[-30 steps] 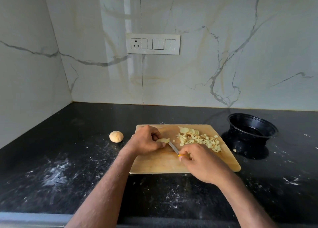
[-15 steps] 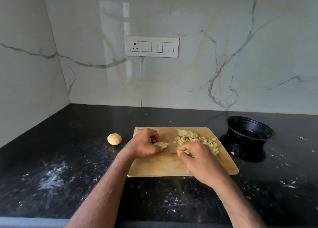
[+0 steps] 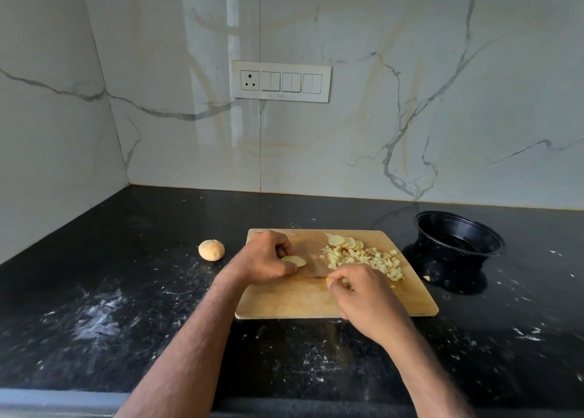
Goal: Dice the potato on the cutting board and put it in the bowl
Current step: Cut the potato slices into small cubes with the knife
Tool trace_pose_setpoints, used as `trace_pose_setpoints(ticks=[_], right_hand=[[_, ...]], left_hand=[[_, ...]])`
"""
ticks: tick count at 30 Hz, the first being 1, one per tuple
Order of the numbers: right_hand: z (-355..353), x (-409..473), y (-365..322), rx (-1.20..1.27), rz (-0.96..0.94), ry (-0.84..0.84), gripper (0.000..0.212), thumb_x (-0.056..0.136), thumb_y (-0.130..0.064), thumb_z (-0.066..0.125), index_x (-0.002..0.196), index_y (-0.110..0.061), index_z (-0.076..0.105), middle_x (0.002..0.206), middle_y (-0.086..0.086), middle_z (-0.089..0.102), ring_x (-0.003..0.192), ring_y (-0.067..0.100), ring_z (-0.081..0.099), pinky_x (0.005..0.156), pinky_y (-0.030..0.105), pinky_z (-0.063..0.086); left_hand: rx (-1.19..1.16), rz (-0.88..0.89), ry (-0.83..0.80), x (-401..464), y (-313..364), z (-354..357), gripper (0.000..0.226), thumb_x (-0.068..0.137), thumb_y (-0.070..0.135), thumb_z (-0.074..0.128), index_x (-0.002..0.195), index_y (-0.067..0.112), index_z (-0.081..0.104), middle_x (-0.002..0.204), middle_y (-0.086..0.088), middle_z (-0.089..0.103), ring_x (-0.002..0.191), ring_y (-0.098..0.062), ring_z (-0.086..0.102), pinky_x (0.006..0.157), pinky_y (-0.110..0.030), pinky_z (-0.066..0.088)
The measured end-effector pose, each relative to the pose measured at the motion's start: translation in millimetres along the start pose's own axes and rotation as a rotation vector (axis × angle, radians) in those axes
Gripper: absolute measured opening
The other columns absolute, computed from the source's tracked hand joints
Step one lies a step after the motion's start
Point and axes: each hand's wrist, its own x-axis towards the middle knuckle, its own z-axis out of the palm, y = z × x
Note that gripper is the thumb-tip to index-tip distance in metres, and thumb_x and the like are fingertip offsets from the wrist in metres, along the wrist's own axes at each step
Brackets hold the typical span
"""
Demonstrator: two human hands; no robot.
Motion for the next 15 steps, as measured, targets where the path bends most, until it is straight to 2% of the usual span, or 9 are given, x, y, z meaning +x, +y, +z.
trace_pose_setpoints(ticks=[2, 4, 8, 10, 12, 14, 15], right_hand=[[-2, 1, 3, -0.021, 0.032, 0.064, 0.017, 0.099, -0.028, 0.056, 0.103, -0.025, 0.073, 0.094, -0.015, 0.068, 0.047, 0.005, 0.060, 0.047, 0.016, 0.044], [-1, 2, 2, 0.009, 0.021, 0.094, 0.018, 0.099, -0.029, 0.057, 0.105, -0.024, 0.073, 0.100, -0.006, 0.073, 0.051, 0.006, 0.063, 0.049, 0.017, 0.044], [7, -1, -5, 0.041, -0.023, 0.037, 0.015, 0.099, -0.030, 0.058, 0.101, -0.028, 0.073, 0.103, -0.015, 0.071, 0.059, 0.000, 0.063, 0.056, 0.013, 0.044], [9, -1, -3, -0.021, 0.015, 0.073, 0.015, 0.098, -0.032, 0.058, 0.103, -0.029, 0.072, 0.103, -0.017, 0.069, 0.057, 0.000, 0.061, 0.052, 0.013, 0.041], [7, -2, -2, -0.075, 0.045, 0.169, 0.022, 0.095, -0.034, 0.062, 0.115, -0.028, 0.070, 0.089, -0.018, 0.067, 0.051, 0.001, 0.055, 0.047, 0.012, 0.036], [7, -3, -4, -0.102, 0.038, 0.254, 0.032, 0.092, -0.035, 0.068, 0.123, -0.028, 0.068, 0.063, -0.018, 0.052, 0.046, -0.002, 0.048, 0.042, 0.012, 0.031], [8, -3, -6, -0.114, 0.025, 0.278, 0.035, 0.090, -0.035, 0.070, 0.124, -0.028, 0.067, 0.056, -0.017, 0.046, 0.044, -0.002, 0.047, 0.041, 0.013, 0.030]], left_hand=[[0.000, -0.002, -0.006, 0, -1, -1, 0.015, 0.072, 0.028, 0.082, 0.077, 0.021, 0.070, 0.075, 0.003, 0.066, 0.068, -0.009, 0.059, 0.059, -0.023, 0.051], [0.000, -0.004, -0.011, 1, -2, -1, 0.014, 0.072, 0.028, 0.082, 0.077, 0.022, 0.069, 0.075, 0.005, 0.066, 0.067, -0.008, 0.058, 0.057, -0.019, 0.049], [-0.007, -0.012, -0.011, 1, -1, -1, 0.014, 0.072, 0.027, 0.082, 0.076, 0.025, 0.069, 0.074, 0.006, 0.065, 0.066, -0.007, 0.058, 0.055, -0.016, 0.046], [-0.012, -0.012, -0.011, 1, -1, -1, 0.014, 0.073, 0.026, 0.083, 0.076, 0.024, 0.069, 0.073, 0.006, 0.065, 0.066, -0.007, 0.058, 0.056, -0.015, 0.046], [-0.010, -0.007, -0.019, 1, -1, -1, 0.015, 0.073, 0.026, 0.083, 0.077, 0.022, 0.069, 0.075, 0.005, 0.066, 0.068, -0.008, 0.058, 0.057, -0.016, 0.047], [-0.002, 0.000, -0.013, 1, -1, 0, 0.017, 0.073, 0.029, 0.085, 0.078, 0.022, 0.070, 0.076, 0.004, 0.066, 0.070, -0.009, 0.059, 0.059, -0.019, 0.049], [0.004, -0.001, 0.000, 1, -1, 1, 0.018, 0.072, 0.031, 0.086, 0.078, 0.023, 0.070, 0.076, 0.004, 0.066, 0.071, -0.010, 0.059, 0.061, -0.021, 0.050]])
